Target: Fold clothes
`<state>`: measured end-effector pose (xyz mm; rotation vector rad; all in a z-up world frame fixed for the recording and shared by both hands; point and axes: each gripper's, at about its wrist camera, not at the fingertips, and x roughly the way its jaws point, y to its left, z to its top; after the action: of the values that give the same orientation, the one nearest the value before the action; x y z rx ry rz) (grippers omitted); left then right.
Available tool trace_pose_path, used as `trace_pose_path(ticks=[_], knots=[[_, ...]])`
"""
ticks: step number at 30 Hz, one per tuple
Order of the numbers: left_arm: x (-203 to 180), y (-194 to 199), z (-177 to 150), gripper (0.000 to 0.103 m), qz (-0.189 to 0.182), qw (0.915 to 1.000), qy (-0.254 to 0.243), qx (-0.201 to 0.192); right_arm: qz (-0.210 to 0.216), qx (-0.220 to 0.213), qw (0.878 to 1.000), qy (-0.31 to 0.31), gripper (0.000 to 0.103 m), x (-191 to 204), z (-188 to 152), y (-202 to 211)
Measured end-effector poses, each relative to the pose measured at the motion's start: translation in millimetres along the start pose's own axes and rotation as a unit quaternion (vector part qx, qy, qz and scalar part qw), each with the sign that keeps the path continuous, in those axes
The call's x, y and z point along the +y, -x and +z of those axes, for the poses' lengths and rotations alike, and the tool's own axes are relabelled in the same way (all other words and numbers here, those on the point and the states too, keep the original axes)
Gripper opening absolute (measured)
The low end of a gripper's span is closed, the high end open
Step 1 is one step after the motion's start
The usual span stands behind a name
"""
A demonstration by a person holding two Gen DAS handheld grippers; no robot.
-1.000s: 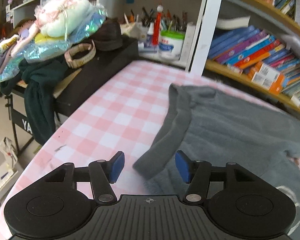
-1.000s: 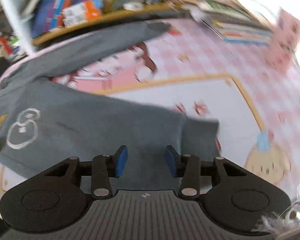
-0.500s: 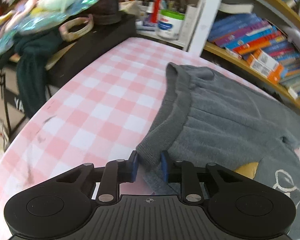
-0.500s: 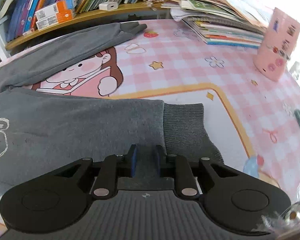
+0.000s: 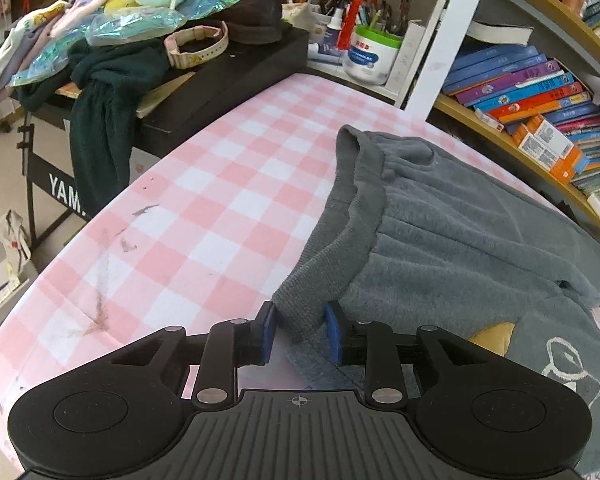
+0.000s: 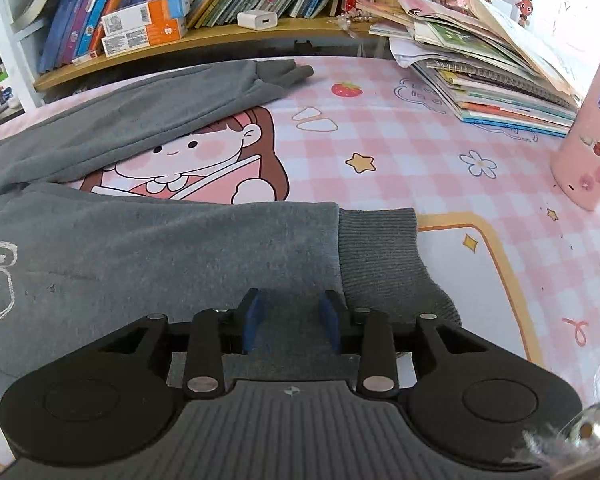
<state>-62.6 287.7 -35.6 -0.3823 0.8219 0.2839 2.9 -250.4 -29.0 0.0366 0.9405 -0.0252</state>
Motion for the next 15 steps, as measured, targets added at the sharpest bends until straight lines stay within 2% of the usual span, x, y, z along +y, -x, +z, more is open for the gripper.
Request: trace_pose_path(ticks=[3, 5, 6, 7, 9, 10, 14, 15], knots=[[1, 7, -2, 0.035, -0.003, 0.9999, -0.003, -0.012, -0.007, 0.004, 1.0, -0.005, 0.036, 5, -1, 3], [0, 19, -2, 0.04, 0.001, 0.9992, -0.003, -0.039, -0.01, -0.002, 1.0, -0.014, 0.04, 9, -4, 10], [-1, 26, -1, 0.046, 0.005, 0.9985, -0.006, -0.054, -0.01, -0.009, 1.0, -0.016, 0.043, 11, -5, 15], [-2, 34, -1, 0.049, 0.007, 0.9976, -0.008, -0.068, -0.008, -0.015, 1.0, -0.018, 0.044, 15, -7, 21], [-7, 49, 2, 0.052, -0.013, 0.9954, -0.028, -0.09, -0.007, -0.028, 0.999, -0.022, 0.045, 22, -10, 31], [-10, 55, 3, 0.058, -0.026, 0.9939, -0.041, -0.099, -0.008, -0.035, 0.999, -0.023, 0.045, 27, -12, 35], [-26, 68, 3, 0.066, -0.068, 0.9865, -0.108, -0.103, -0.023, -0.059, 0.996, -0.058, 0.045, 51, -23, 56], [-29, 70, 2, 0.072, -0.078, 0.9844, -0.12, -0.103, -0.022, -0.066, 0.995, -0.067, 0.049, 58, -27, 64]])
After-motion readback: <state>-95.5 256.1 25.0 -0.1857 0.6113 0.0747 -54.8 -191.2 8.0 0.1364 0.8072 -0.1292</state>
